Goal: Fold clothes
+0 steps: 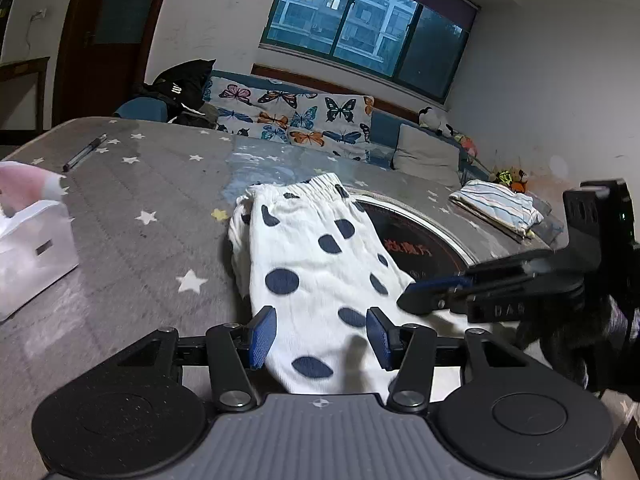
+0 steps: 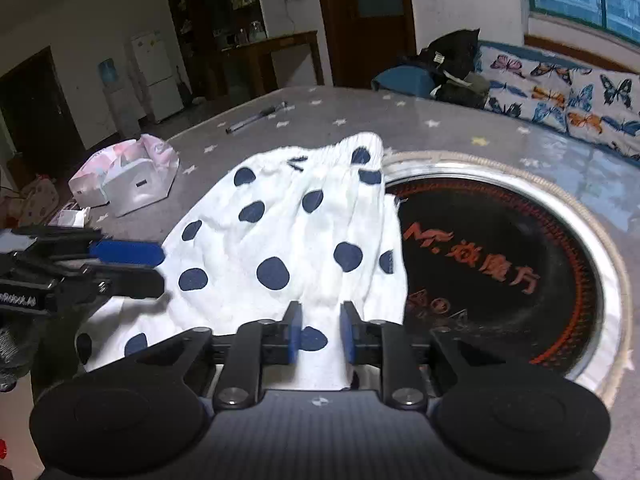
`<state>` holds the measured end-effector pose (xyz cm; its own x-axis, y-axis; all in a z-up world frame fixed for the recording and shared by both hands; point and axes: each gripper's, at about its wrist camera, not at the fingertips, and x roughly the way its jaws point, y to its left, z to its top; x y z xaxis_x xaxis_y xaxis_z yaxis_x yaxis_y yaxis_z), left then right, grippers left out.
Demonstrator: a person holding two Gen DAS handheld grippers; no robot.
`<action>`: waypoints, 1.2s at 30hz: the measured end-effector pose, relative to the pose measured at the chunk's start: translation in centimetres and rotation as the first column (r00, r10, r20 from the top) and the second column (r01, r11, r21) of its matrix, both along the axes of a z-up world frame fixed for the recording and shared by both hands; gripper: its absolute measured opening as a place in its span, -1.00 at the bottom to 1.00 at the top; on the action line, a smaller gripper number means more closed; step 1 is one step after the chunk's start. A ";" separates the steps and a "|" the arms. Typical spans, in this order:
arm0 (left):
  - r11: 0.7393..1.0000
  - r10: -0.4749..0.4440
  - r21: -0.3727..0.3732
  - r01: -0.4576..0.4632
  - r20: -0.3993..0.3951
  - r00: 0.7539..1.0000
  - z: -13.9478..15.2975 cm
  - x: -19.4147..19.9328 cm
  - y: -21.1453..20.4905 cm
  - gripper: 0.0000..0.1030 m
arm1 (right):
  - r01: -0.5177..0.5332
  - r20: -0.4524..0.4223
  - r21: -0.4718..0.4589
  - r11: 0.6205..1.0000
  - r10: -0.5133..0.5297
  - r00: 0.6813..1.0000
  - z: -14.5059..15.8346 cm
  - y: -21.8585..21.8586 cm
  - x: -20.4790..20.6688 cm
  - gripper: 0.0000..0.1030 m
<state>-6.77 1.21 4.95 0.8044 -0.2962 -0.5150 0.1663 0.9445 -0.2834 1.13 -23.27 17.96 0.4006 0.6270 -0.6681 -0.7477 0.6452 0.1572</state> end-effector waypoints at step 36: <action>0.870 -0.490 -0.085 0.485 -0.044 0.871 -0.7 -5.8 -15.1 -0.57 | 0.031 0.045 -0.153 0.988 -0.024 0.999 1.0 -9.2 -5.9 -0.41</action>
<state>-12.53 -13.93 4.25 0.5156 -0.6787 -0.5230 0.5804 0.7257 -0.3694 -4.76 -32.51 19.00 0.4465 0.5067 -0.7375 -0.7333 0.6795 0.0229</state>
